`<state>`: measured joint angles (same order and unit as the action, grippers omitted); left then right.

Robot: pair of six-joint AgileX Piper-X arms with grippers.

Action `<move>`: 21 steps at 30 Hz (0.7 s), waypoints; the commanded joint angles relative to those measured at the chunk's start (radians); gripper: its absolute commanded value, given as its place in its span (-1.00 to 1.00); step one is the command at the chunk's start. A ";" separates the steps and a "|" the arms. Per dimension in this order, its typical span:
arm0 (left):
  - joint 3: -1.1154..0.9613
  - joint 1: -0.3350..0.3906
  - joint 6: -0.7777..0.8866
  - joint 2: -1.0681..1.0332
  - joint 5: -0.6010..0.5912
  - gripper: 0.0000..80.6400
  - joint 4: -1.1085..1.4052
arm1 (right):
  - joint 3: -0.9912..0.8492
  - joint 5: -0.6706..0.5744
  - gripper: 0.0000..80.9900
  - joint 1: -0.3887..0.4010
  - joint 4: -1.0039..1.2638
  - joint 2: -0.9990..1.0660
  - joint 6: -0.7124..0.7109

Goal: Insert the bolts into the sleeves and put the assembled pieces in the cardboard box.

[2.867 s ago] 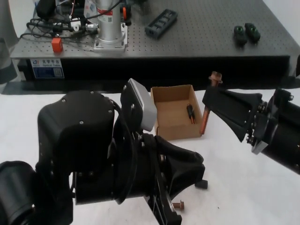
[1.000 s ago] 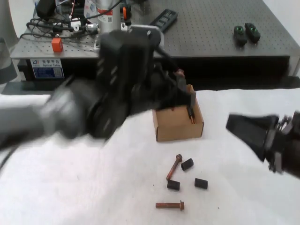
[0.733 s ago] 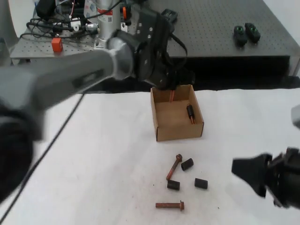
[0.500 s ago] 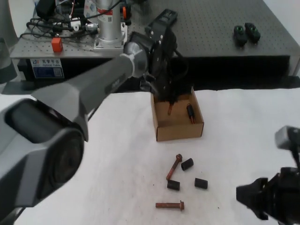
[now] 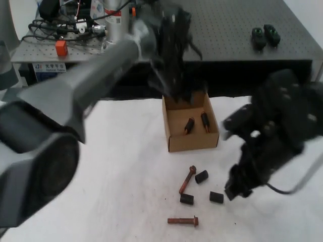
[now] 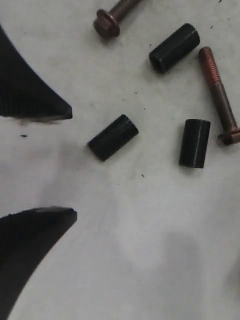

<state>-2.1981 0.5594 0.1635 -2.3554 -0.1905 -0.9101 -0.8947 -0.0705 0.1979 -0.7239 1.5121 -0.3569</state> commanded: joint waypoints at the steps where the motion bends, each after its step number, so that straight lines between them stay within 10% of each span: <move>1: 0.032 -0.011 -0.107 0.154 0.152 -0.21 -0.060 | -0.121 0.016 -0.06 0.048 -0.083 0.145 -0.057; 13: 0.569 -0.042 -0.215 0.509 0.145 -0.21 0.078 | -0.195 0.133 -0.21 0.096 -0.087 0.343 -0.095; 21: 0.777 -0.025 -0.414 0.561 -0.088 -0.21 0.072 | -0.195 0.120 -0.97 0.098 -0.044 0.352 -0.092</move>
<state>-1.4116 0.5424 -0.2460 -1.8056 -0.2579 -0.8344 -1.0854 0.0383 0.2960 -0.8008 1.8446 -0.4446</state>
